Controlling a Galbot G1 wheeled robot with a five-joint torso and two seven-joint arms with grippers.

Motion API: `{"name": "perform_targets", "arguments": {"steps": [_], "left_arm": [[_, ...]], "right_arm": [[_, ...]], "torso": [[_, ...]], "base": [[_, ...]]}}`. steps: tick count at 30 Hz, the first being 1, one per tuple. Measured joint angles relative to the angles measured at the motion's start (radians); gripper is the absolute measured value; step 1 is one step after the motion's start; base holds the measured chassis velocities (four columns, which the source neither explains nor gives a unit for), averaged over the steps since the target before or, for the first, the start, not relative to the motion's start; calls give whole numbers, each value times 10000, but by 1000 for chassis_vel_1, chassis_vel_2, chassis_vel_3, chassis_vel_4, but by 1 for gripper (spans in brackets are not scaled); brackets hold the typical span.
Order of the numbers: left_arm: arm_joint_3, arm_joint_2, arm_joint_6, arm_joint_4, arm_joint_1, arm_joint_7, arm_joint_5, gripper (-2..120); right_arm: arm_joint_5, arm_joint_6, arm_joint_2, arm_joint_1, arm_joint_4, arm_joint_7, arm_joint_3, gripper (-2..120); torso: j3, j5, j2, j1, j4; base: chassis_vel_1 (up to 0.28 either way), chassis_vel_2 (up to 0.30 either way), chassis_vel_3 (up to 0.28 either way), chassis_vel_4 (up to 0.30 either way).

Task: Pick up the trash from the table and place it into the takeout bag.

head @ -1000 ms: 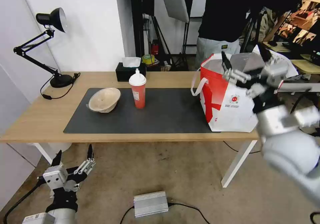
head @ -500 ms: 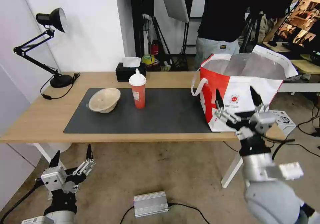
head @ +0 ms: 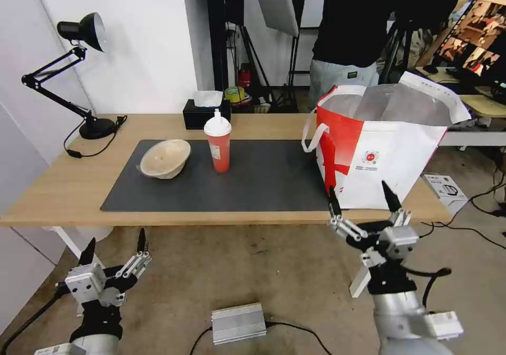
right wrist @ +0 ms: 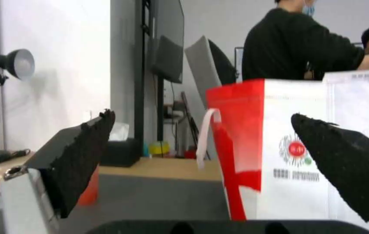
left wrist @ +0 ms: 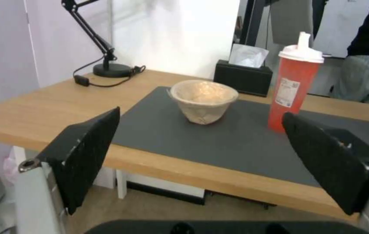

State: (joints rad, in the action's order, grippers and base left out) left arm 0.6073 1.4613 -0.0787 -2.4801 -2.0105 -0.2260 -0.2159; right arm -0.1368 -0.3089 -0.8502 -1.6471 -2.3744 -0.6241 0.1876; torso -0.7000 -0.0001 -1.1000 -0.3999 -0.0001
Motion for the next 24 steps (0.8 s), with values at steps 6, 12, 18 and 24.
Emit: {"name": "perform_targets", "arguments": {"steps": [6,12,18,24], "left_arm": [[18,-25,0,39,25,2,-7,100],[12,-37,0,65,69,15,-25,100],[9,-32,0,71,88,19,-34,100],[25,-42,0,79,90,24,-38,100]], "right_arm": [[185,-20,-234,-155,228,-43,-209,100],[262,-48,-490,-412,453,-125,-485,100],[109,17,-605,-597,575,-195,-599,100],[132,51,-811,-593,732,-230,-723,100]], "torso": [[0,0,0,-1,1],[0,1,0,-1,1],[1,0,0,-1,0],[1,0,0,-2,1]], "base": [[0,0,0,0],[0,0,0,0],[0,0,0,0],[0,0,0,0]]}}
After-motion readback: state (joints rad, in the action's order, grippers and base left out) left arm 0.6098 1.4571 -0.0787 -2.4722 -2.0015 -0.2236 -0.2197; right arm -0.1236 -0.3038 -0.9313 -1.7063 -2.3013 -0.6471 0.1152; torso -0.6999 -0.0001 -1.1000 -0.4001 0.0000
